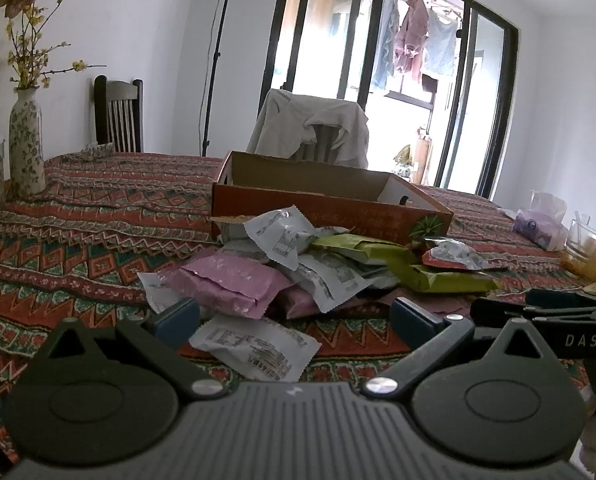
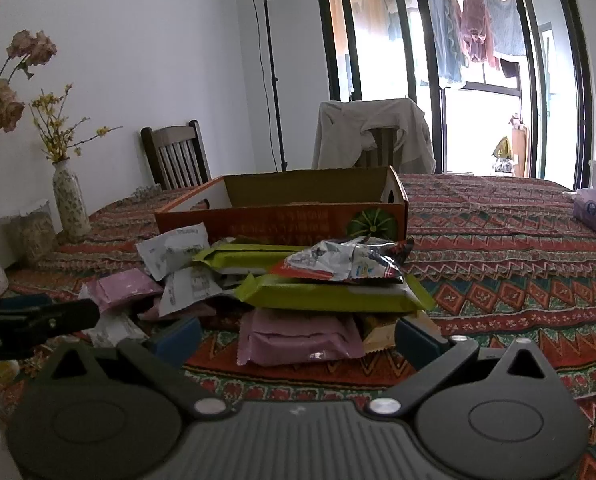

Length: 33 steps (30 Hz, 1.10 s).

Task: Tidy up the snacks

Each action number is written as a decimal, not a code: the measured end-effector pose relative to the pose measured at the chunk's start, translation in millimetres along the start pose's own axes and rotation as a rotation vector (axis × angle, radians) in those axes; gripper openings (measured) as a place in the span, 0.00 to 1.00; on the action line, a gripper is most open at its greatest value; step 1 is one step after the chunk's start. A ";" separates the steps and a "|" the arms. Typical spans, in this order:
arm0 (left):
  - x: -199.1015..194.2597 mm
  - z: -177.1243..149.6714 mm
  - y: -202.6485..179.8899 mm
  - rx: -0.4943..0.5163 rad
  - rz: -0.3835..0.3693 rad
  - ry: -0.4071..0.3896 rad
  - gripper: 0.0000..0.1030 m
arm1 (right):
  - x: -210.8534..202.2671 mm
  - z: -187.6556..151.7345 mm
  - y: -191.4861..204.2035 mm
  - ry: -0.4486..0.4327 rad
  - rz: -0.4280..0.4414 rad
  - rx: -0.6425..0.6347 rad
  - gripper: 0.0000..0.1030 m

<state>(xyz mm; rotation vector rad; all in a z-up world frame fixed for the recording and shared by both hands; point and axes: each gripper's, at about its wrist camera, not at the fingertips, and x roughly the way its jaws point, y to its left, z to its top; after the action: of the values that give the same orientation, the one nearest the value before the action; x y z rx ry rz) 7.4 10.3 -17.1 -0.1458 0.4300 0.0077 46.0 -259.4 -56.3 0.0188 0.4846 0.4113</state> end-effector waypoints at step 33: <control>32.9 36.8 29.5 -0.034 0.147 -0.009 1.00 | 119.2 74.6 -24.6 0.166 -0.232 -0.011 0.98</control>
<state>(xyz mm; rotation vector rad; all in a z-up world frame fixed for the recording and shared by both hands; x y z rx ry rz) 51.5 44.0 -1.9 -0.1474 0.4308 0.1600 185.3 -229.8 -46.5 -0.0818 0.6411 0.1885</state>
